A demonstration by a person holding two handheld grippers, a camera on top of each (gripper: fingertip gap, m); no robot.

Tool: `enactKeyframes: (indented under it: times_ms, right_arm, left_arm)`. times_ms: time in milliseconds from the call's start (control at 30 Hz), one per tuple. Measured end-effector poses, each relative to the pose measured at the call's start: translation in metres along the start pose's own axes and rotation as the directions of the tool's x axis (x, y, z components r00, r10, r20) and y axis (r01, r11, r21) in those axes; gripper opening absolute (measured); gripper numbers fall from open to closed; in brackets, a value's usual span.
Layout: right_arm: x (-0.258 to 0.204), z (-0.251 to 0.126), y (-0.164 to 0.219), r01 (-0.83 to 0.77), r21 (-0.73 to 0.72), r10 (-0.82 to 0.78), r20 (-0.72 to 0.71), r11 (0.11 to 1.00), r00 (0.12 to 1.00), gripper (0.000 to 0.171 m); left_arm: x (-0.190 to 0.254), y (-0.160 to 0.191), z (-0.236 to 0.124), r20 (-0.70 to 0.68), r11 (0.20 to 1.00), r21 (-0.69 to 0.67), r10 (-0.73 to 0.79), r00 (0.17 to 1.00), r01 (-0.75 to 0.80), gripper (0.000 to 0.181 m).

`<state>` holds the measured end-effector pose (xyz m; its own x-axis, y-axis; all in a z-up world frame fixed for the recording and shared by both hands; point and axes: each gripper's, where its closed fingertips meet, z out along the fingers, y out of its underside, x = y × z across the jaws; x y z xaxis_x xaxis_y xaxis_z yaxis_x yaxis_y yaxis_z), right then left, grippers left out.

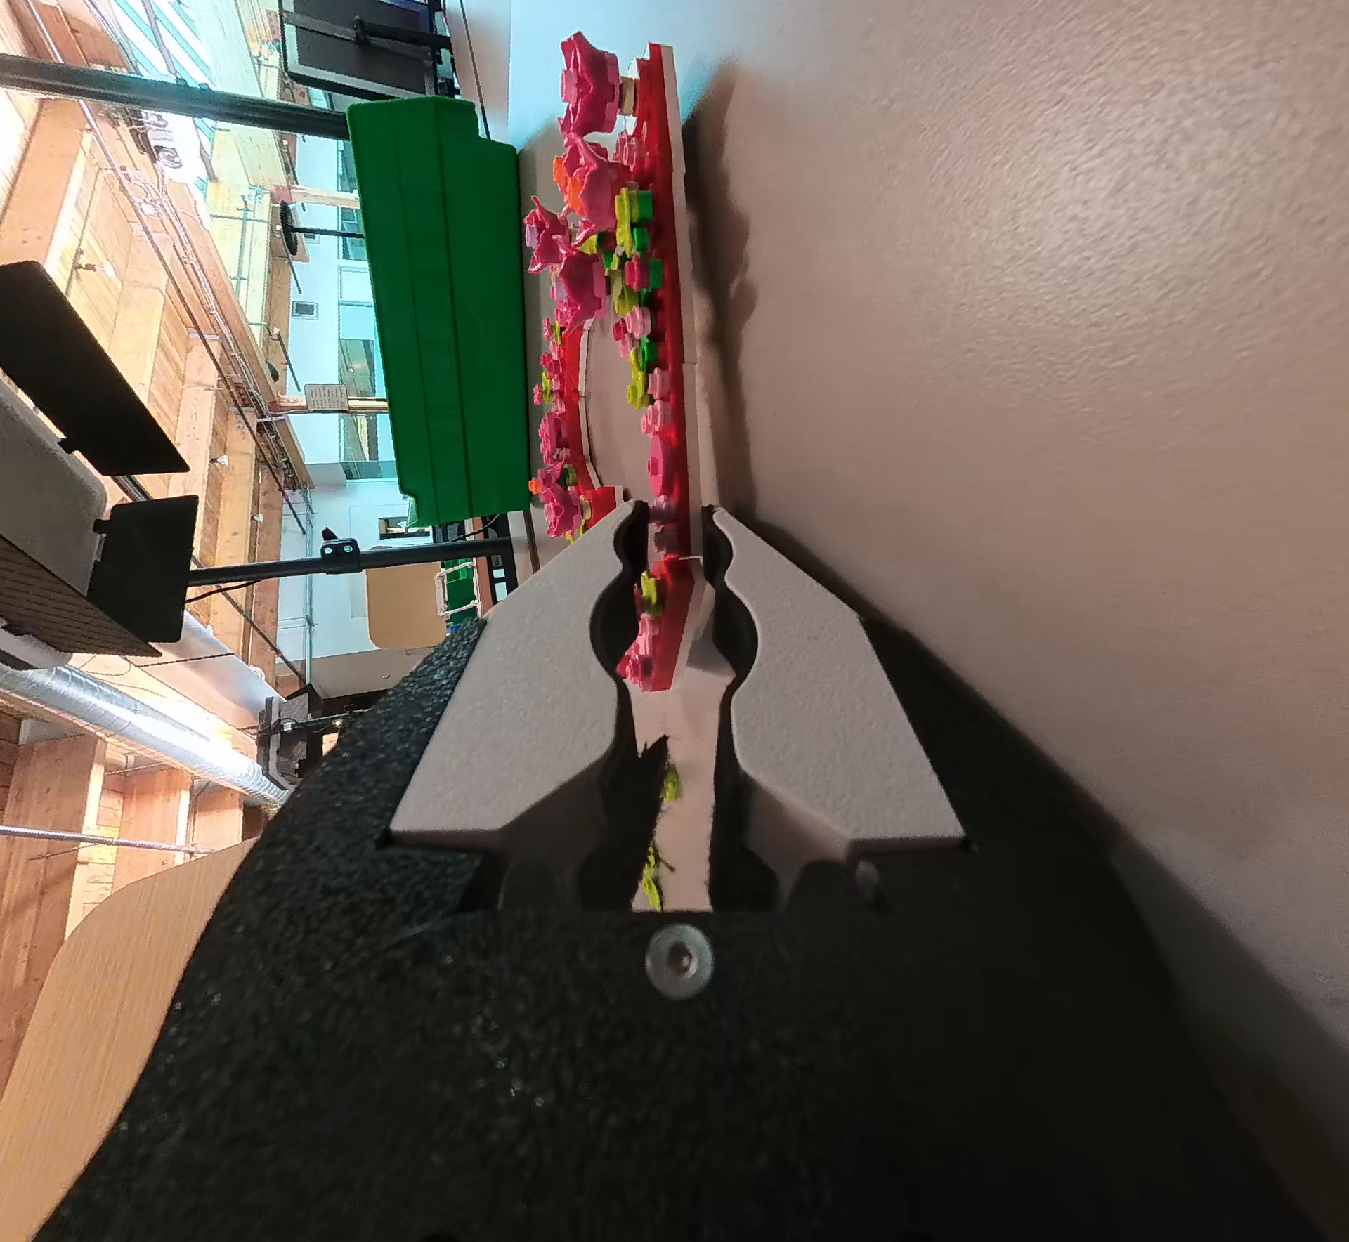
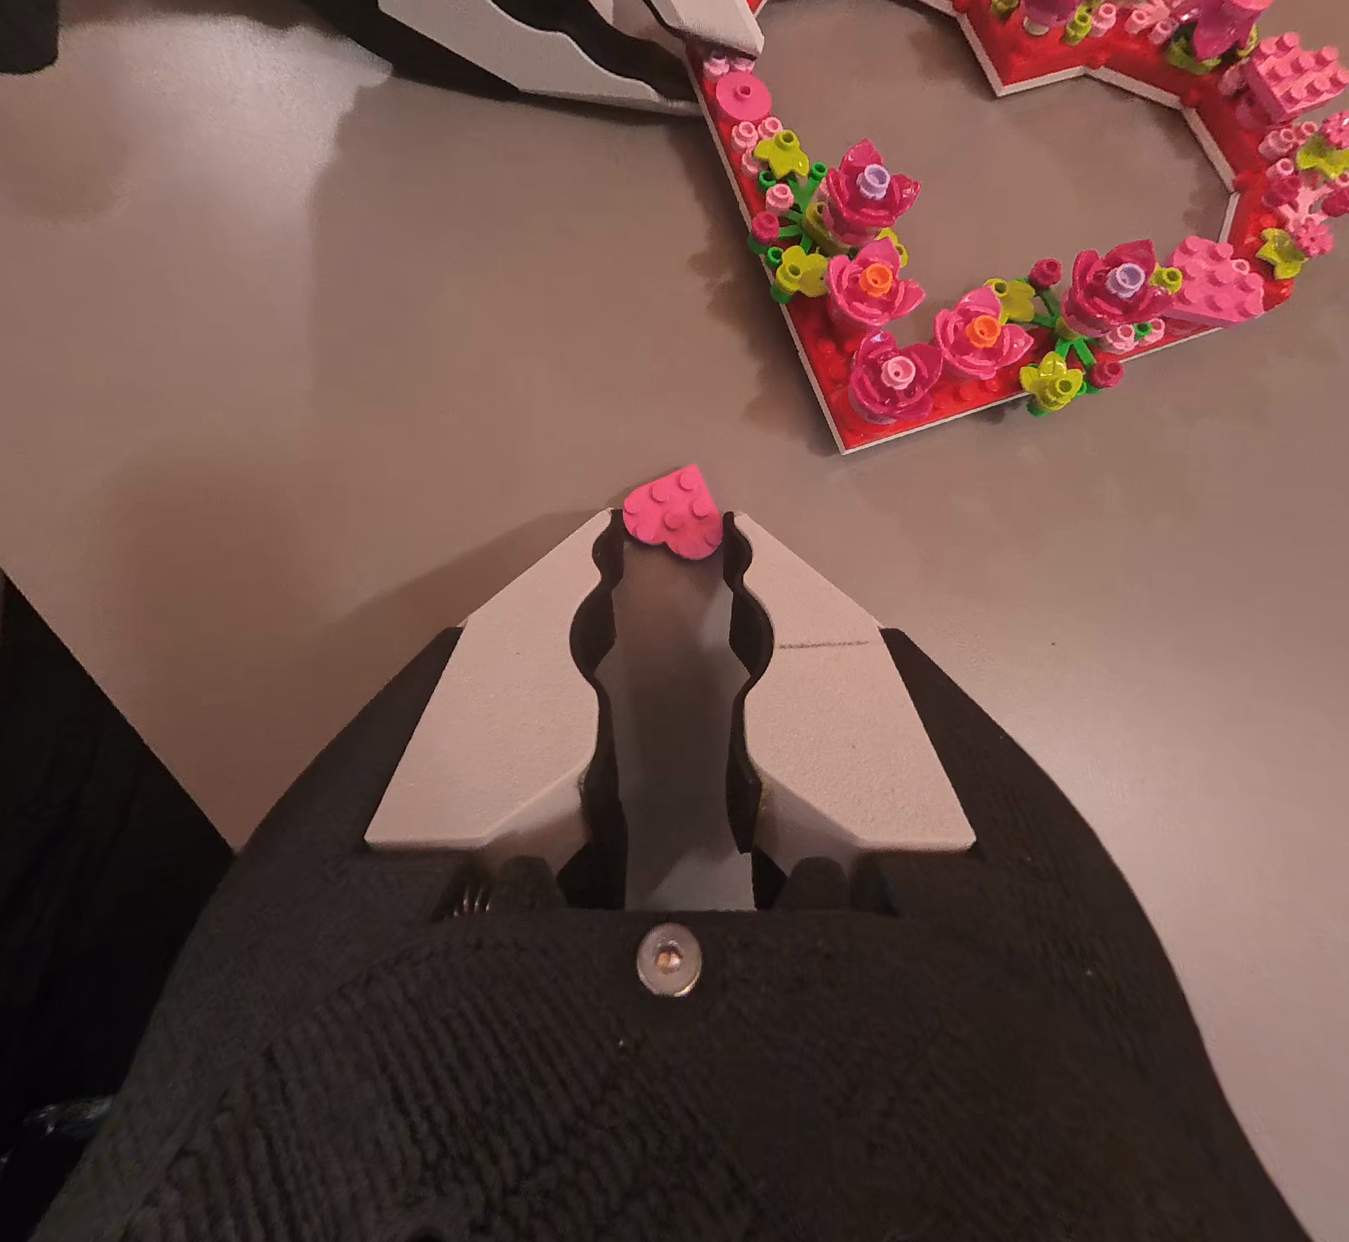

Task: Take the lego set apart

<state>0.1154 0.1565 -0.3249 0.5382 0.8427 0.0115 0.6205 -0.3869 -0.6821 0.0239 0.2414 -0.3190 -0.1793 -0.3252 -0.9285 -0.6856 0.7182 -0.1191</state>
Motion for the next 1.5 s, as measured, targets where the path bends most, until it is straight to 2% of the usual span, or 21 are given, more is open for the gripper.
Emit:
enactKeyframes:
  times_ms: [233, 400, 667, 1000, 1367, 1500]
  right_arm:
    - [-0.012, -0.007, 0.005, -0.022, -0.031, 0.023, 0.038, 0.999, 0.999, 0.036]
    - [-0.035, -0.014, 0.004, -0.022, -0.021, 0.026, 0.169, 1.0, 0.985, 0.035]
    - [-0.018, -0.011, -0.005, 0.022, 0.051, -0.027, 0.109, 0.998, 0.994, 0.046]
    - [-0.026, 0.002, -0.004, 0.144, 0.062, -0.155, 0.263, 0.988, 0.952, 0.04]
    - [-0.028, 0.002, -0.004, 0.218, 0.097, -0.238, 0.323, 0.971, 0.916, 0.039]
    - [-0.025, 0.003, -0.005, 0.201, 0.089, -0.219, 0.321, 0.975, 0.921, 0.026]
  left_arm:
    - [0.0, 0.0, 0.0, -0.002, 1.0, 0.001, -0.003, 1.0, 0.003, 0.011]
    - [0.0, 0.0, 0.0, -0.003, 1.0, 0.002, -0.005, 1.0, 0.005, 0.011]
    - [0.0, 0.001, 0.0, -0.002, 1.0, 0.001, -0.004, 1.0, 0.004, 0.011]
    - [-0.001, 0.001, 0.0, -0.001, 1.0, 0.001, -0.003, 1.0, 0.003, 0.011]
    - [-0.001, 0.0, 0.0, -0.006, 1.0, 0.005, -0.007, 1.0, 0.007, 0.011]
    - [-0.001, 0.0, 0.0, -0.002, 1.0, 0.001, 0.003, 1.0, -0.003, 0.011]
